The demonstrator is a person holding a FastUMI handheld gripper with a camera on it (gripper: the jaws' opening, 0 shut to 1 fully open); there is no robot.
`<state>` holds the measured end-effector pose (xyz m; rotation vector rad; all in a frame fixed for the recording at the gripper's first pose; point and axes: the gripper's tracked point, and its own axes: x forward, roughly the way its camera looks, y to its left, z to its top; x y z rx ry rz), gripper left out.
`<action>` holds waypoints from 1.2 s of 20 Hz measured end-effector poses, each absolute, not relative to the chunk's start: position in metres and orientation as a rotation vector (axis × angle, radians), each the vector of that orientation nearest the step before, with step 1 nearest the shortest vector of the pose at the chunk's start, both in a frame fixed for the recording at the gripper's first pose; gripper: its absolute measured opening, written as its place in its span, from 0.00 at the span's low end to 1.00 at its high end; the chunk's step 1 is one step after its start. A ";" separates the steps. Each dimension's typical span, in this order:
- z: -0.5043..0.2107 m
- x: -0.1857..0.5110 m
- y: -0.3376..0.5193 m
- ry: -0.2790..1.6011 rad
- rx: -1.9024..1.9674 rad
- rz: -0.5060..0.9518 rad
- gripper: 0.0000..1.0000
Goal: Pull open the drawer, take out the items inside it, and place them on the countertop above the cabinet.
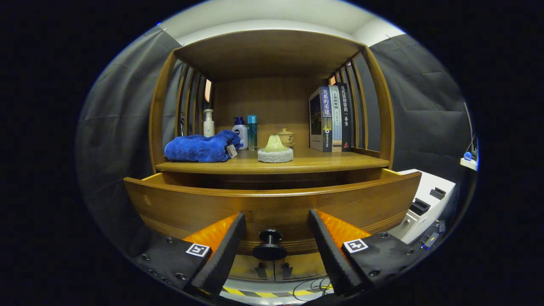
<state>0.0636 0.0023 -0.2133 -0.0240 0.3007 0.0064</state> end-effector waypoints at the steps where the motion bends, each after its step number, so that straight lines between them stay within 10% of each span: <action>1: -0.214 0.071 0.002 0.300 -0.027 0.006 0.98; 24: -0.219 0.120 0.008 0.335 -0.037 -0.002 0.98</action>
